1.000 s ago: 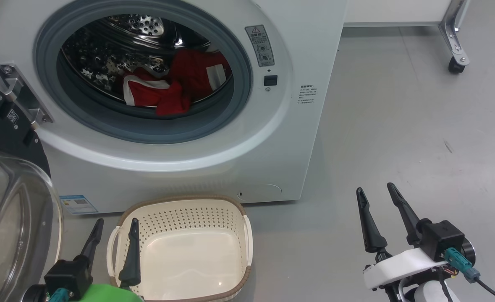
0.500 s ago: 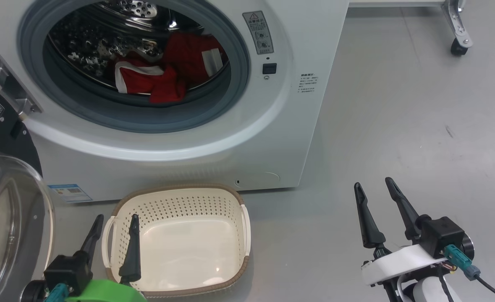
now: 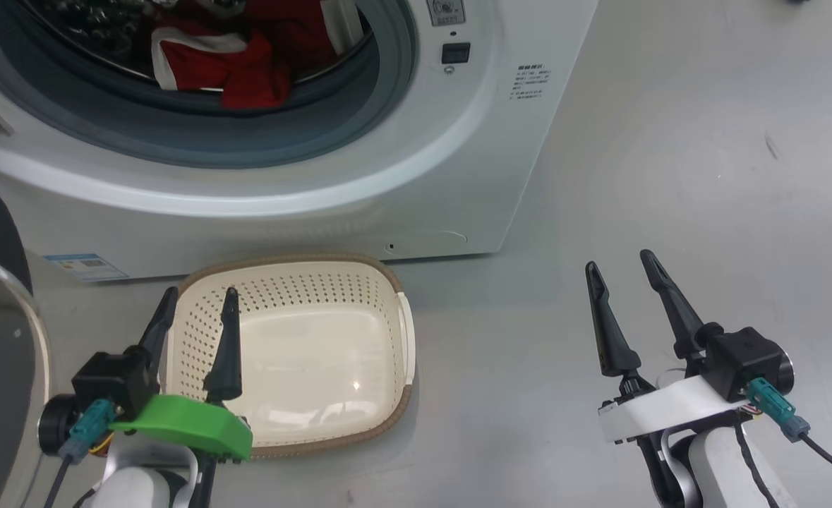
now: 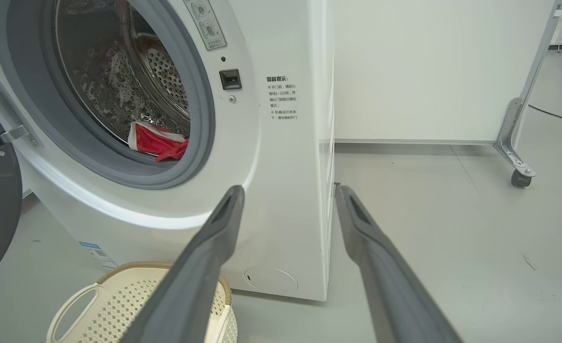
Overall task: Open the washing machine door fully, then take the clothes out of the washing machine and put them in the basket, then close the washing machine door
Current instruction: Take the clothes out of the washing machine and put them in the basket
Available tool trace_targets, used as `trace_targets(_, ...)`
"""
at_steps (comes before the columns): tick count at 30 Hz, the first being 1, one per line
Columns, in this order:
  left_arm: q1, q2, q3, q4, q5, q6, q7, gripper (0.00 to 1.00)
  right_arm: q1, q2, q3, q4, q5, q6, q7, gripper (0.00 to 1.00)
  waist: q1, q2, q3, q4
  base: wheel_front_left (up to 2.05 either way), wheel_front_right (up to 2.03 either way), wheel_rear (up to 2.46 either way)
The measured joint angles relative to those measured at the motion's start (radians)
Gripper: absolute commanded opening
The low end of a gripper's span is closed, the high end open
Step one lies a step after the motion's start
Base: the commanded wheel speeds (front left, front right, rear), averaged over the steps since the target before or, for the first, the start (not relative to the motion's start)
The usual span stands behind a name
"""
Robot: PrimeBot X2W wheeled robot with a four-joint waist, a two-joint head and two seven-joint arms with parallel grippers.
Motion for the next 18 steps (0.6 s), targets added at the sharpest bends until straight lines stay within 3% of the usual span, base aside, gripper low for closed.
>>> trace_targets(8, -0.149, -0.007, 0.006, 0.063, -0.023, -0.001, 0.021, 1.00, -0.064, -0.001, 0.009, -0.031, -0.003, 0.000, 0.000, 1.00, 0.0000, 0.0000, 0.109, -0.008, 0.00, 0.00, 0.00)
trace_targets(18, -0.395, 0.003, 0.033, 0.148, -0.073, -0.027, 0.140, 1.00, -0.154, -0.002, 0.042, -0.051, 0.015, 0.001, 0.000, 1.00, 0.0000, 0.0000, 0.248, -0.035, 0.00, 0.00, 0.00)
